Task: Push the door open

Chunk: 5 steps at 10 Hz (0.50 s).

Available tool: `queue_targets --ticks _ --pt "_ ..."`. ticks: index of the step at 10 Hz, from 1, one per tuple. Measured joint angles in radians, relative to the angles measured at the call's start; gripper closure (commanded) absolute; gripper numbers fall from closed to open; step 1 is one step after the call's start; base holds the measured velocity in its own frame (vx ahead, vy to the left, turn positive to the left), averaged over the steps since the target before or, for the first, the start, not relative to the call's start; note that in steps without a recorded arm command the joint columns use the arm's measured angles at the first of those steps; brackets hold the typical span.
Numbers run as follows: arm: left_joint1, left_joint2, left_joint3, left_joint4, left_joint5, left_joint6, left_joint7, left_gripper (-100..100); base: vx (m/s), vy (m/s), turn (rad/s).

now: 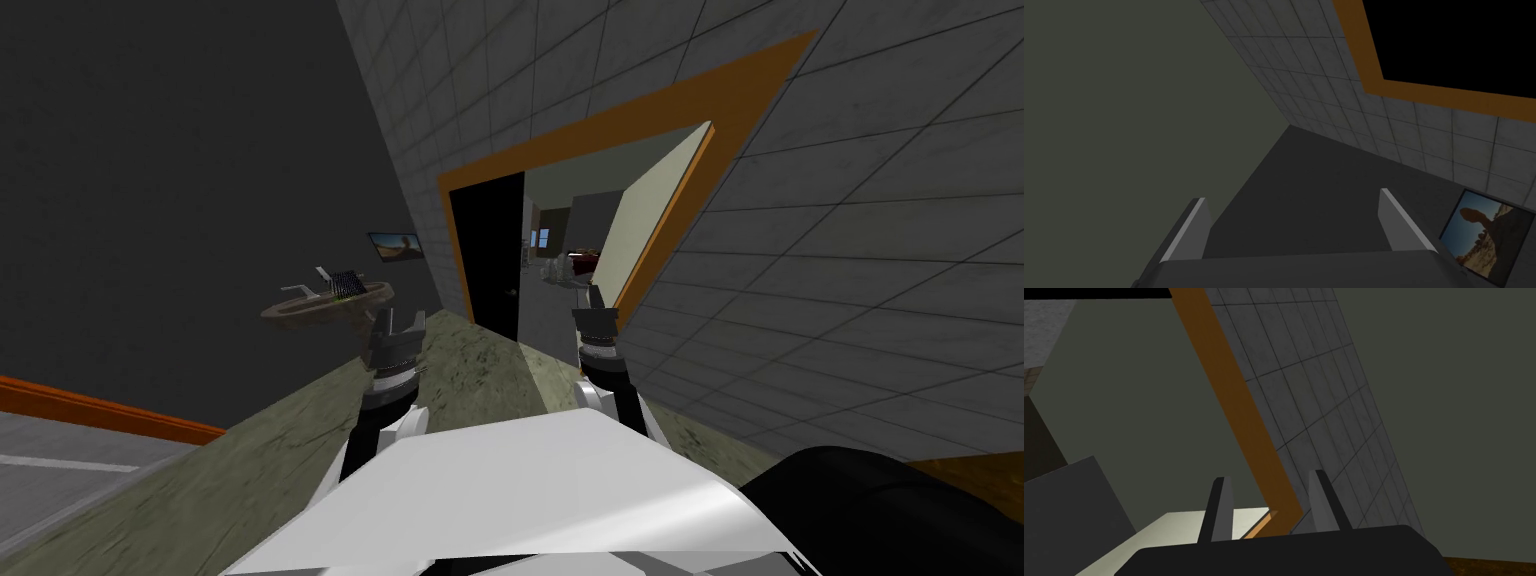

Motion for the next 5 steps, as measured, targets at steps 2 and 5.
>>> queue_targets --ticks 2,5 --pt "-0.018 0.007 -0.006 0.042 0.004 -0.004 -0.002 -100 0.089 -0.002 -0.066" --pt "-0.056 0.021 -0.008 0.121 0.012 -0.01 -0.003 -100 0.09 0.006 -0.059"
